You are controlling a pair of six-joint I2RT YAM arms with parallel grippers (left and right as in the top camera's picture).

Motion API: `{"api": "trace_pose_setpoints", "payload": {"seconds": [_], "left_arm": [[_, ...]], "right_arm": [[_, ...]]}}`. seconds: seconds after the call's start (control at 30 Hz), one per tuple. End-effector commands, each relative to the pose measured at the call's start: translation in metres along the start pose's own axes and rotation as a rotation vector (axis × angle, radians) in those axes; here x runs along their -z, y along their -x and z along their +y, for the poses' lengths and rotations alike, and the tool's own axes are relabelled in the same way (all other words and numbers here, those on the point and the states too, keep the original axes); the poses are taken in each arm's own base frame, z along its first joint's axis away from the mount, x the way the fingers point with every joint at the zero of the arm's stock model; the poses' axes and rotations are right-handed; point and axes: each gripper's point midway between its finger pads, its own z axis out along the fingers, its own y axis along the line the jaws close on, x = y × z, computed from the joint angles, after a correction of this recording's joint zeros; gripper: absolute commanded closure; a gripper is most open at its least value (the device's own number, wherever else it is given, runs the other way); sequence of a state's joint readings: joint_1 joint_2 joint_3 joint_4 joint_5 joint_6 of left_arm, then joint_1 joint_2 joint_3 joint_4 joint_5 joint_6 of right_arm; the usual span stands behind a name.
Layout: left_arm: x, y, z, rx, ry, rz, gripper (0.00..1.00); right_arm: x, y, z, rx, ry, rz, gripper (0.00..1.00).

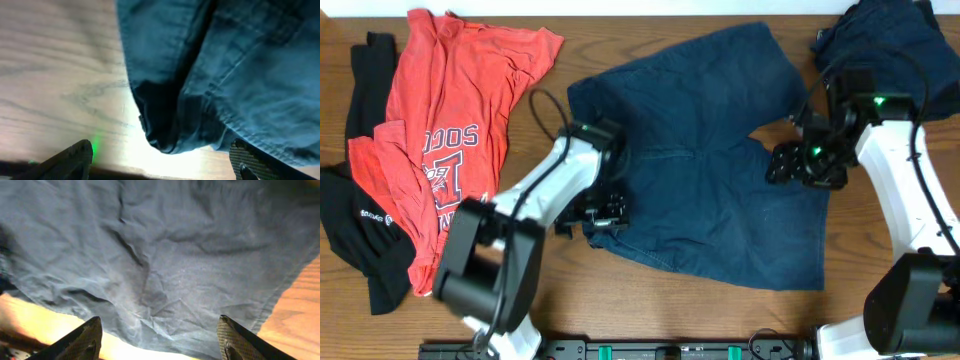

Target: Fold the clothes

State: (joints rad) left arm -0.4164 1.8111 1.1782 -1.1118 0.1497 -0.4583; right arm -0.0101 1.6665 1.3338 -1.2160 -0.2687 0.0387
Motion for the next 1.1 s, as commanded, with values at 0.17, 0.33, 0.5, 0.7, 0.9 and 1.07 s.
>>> {"api": "trace_pose_setpoints", "payload": {"seconds": [0.17,0.33,0.5,0.7,0.9,1.07], "left_arm": [[0.011,-0.004,0.006,0.080,-0.113,-0.216,0.11],[-0.015,-0.010,0.009,0.047,-0.117,-0.201,0.12],[-0.030,-0.012,0.010,0.042,-0.123,-0.203,0.16],[-0.029,-0.006,0.006,0.001,-0.136,-0.233,0.41],[-0.027,0.005,0.000,-0.061,-0.157,-0.286,0.59],[-0.035,0.006,0.000,-0.062,-0.164,-0.297,0.66]], "right_arm": [[-0.025,-0.013,-0.009,-0.029,-0.008,0.028,0.37],[-0.026,-0.020,-0.010,-0.037,-0.009,0.055,0.44],[-0.016,-0.022,-0.007,-0.030,-0.009,0.028,0.51],[0.022,-0.022,-0.009,-0.049,-0.070,-0.118,0.50],[0.053,-0.042,-0.013,-0.070,-0.131,-0.191,0.48],[0.054,-0.063,-0.017,-0.109,-0.150,-0.142,0.48]]}}
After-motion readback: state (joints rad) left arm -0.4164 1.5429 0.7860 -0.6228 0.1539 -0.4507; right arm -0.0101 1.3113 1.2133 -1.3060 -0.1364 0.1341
